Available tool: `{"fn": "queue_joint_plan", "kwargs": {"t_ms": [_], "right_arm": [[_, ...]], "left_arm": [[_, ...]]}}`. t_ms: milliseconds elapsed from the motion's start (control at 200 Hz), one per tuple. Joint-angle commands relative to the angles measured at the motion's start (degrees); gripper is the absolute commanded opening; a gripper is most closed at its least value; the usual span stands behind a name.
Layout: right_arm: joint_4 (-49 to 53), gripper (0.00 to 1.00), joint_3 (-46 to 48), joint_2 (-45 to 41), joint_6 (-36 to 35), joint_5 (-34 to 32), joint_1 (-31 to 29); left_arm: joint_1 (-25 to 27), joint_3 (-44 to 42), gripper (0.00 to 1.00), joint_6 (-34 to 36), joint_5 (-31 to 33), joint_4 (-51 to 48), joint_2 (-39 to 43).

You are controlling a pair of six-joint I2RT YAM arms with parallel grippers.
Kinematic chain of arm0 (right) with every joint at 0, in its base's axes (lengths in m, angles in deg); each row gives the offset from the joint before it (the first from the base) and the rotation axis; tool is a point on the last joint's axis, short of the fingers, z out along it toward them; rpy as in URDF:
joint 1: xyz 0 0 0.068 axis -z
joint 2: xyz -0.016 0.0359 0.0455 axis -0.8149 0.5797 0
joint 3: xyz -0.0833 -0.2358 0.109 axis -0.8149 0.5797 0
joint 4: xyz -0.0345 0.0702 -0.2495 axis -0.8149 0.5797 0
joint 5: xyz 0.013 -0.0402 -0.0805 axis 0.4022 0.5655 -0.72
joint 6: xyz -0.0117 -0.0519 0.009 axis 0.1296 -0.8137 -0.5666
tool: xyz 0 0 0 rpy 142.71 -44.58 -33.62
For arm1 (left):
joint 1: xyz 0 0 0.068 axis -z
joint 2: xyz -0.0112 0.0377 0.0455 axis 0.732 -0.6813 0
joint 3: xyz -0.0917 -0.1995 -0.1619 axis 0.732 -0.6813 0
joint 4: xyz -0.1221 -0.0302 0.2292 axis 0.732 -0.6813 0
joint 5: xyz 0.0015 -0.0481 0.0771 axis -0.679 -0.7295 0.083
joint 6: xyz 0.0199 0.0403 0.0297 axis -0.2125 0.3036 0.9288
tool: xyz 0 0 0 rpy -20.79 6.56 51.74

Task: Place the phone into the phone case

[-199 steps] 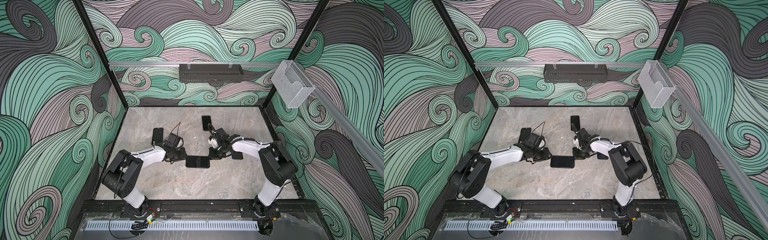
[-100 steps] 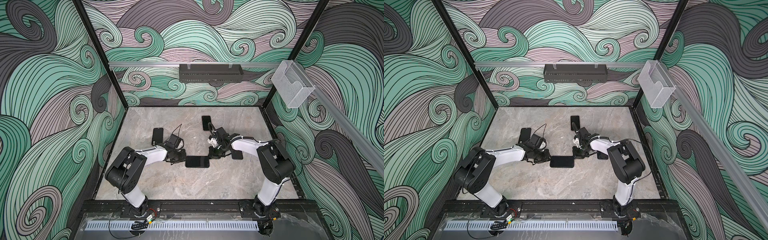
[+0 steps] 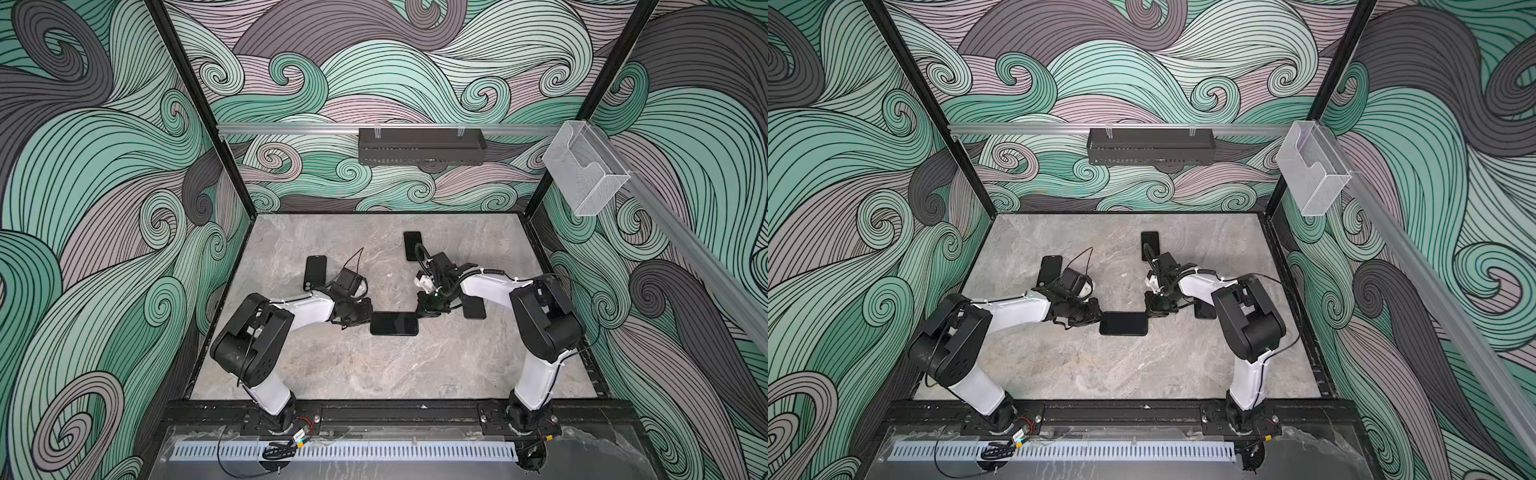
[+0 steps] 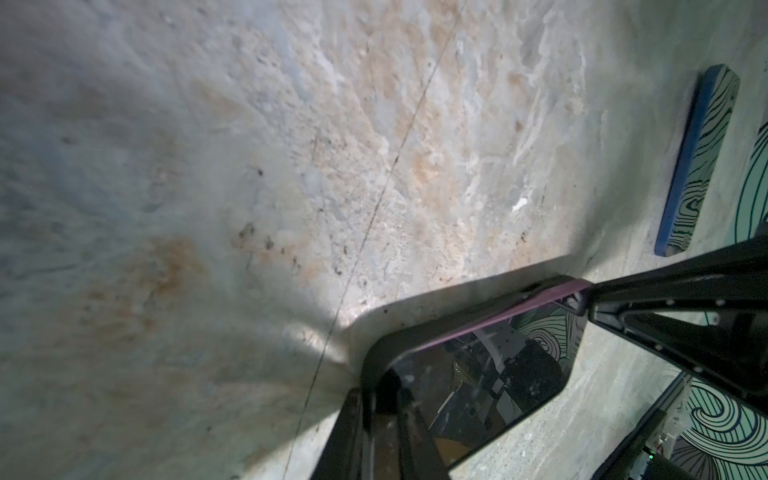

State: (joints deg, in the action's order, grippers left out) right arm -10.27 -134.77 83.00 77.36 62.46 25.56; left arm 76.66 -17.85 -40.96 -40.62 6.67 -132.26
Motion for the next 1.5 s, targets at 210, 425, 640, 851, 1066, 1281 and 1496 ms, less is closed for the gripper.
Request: {"fn": "queue_joint_plan", "kwargs": {"t_ms": [210, 425, 640, 851, 1066, 1281, 1496], "right_arm": [[-4.2, 0.09, 4.0, 10.3, 1.5, -4.3, -4.7], [-4.1, 0.09, 3.5, 12.9, 2.2, -7.5, -6.3], [-4.6, 0.09, 2.8, 16.1, 2.6, -8.8, -7.1], [-4.9, 0.08, 2.8, 17.7, 2.8, -10.1, -7.5], [-4.0, 0.08, 2.3, 19.3, 2.8, -12.2, -8.0], [-3.3, 0.08, 1.2, 21.2, 2.9, -13.8, -9.0], [-3.2, 0.08, 1.0, 22.7, 3.3, -14.6, -9.8]], "left_arm": [[-0.2, -0.7, 0.18, 0.4, -1.5, 1.5, -1.3], [-0.2, -1.0, 0.17, 0.3, -1.6, 1.7, -1.4], [-0.2, -1.6, 0.17, 0.1, -1.8, 2.2, -1.5], [-0.2, -2.5, 0.17, -0.3, -1.7, 2.9, -1.4], [-0.2, -2.8, 0.17, -0.6, -1.7, 3.3, -1.6], [-0.2, -3.1, 0.17, -0.6, -1.6, 3.2, -1.4], [-0.2, -3.4, 0.17, -0.8, -1.5, 3.3, -1.5]]}}
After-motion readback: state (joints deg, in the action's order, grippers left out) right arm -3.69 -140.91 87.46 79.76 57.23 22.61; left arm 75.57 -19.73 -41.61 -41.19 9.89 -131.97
